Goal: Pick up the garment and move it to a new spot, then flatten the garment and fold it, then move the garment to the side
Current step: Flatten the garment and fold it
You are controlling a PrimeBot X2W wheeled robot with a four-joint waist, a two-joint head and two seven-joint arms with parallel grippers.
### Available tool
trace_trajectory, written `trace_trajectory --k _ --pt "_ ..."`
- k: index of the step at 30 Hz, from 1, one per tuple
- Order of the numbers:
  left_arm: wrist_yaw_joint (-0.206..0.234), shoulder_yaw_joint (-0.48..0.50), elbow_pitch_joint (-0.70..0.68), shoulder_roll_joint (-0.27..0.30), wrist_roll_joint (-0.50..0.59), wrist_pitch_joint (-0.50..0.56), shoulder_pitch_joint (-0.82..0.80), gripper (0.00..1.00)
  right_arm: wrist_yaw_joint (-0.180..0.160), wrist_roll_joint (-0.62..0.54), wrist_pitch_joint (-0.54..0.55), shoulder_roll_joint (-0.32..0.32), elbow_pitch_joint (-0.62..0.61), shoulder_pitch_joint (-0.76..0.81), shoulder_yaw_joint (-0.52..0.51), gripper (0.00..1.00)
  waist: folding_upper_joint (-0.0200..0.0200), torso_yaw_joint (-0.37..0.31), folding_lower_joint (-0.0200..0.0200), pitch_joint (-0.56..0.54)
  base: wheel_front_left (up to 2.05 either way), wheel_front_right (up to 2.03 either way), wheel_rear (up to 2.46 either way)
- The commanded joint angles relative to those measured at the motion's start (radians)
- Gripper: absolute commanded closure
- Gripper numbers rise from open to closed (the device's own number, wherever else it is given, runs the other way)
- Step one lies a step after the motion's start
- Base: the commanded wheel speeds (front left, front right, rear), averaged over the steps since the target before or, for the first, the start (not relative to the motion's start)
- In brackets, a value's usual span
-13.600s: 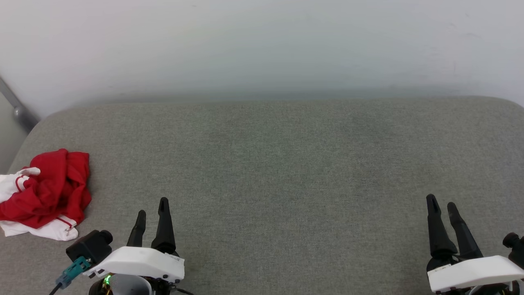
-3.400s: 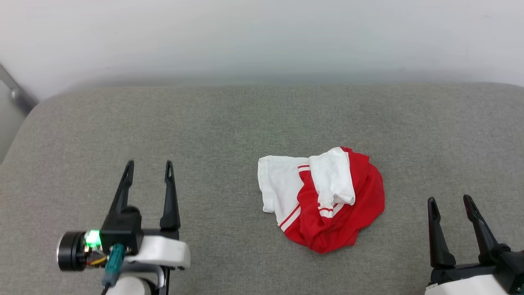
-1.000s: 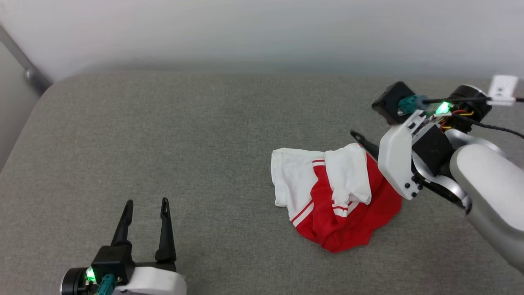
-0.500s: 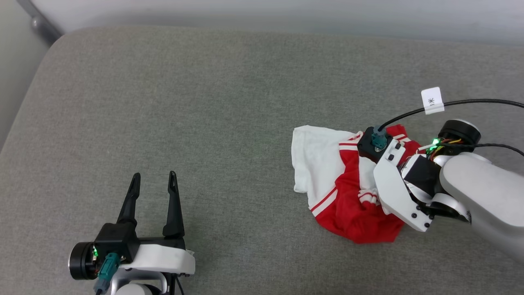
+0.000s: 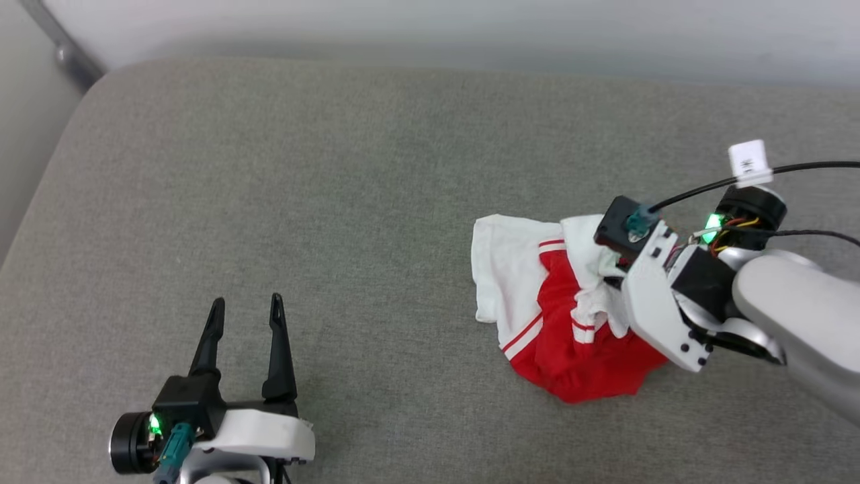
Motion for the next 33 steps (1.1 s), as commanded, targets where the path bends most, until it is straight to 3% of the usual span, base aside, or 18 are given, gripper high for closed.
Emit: trace_trajectory --k 1,7,12,15,20,26,27,28,29,33 --pt "0.003 0.007 0.001 -0.001 0.005 -0.003 0.016 0.00 -0.001 0.008 -0.037 -0.021 -0.009 -0.018 -0.004 1.00 0.0000 -0.025 -0.0001 -0.039 0.00 0.00 0.00" --pt "0.009 0.014 -0.002 -0.001 0.007 -0.003 0.063 0.00 -0.001 0.056 -0.179 -0.131 -0.035 0.062 -0.072 1.00 0.0000 -0.068 -0.0001 -0.101 0.00 0.00 0.00" --pt "0.011 0.025 -0.014 -0.001 0.007 -0.003 0.094 0.00 -0.001 0.095 -0.251 -0.254 -0.036 0.220 -0.161 1.00 0.0000 -0.096 -0.0001 -0.123 0.00 0.00 0.00" --pt "0.011 0.035 -0.018 -0.001 0.005 -0.003 0.109 0.00 -0.001 0.112 -0.282 -0.289 0.001 0.345 -0.210 1.00 0.0000 -0.115 -0.0001 -0.123 0.00 0.00 0.00" --pt "0.005 0.033 -0.015 -0.001 0.007 -0.003 0.114 0.00 -0.001 0.152 -0.321 -0.257 0.123 0.524 -0.284 1.00 0.0000 -0.132 -0.0001 -0.113 0.00 0.00 0.00" --pt "-0.004 0.033 -0.003 -0.001 0.018 -0.003 0.096 0.00 -0.001 0.151 -0.367 -0.169 0.225 0.651 -0.328 1.00 0.0000 -0.140 -0.0001 -0.116 0.00 0.00 0.00" --pt "-0.005 0.035 -0.001 -0.001 0.020 -0.003 0.098 0.00 -0.001 0.148 -0.389 -0.157 0.236 0.651 -0.348 0.70 0.0000 -0.144 -0.0001 -0.122 0.00 0.00 0.00" --pt "-0.008 0.037 0.000 -0.001 0.024 -0.003 0.100 0.00 -0.001 0.137 -0.413 -0.151 0.244 0.650 -0.370 0.31 0.0000 -0.147 -0.0001 -0.129 0.00 0.00 0.00" --pt "-0.010 0.039 0.004 -0.001 0.026 -0.003 0.105 0.00 -0.001 0.124 -0.440 -0.150 0.248 0.647 -0.394 0.00 0.0000 -0.150 -0.0001 -0.138 0.00 0.00 0.00" --pt "-0.029 0.044 0.013 -0.001 0.044 -0.003 0.107 0.00 -0.001 0.068 -0.541 -0.152 0.244 0.661 -0.502 0.00 0.0000 -0.161 -0.0001 -0.169 0.00 0.00 0.00"
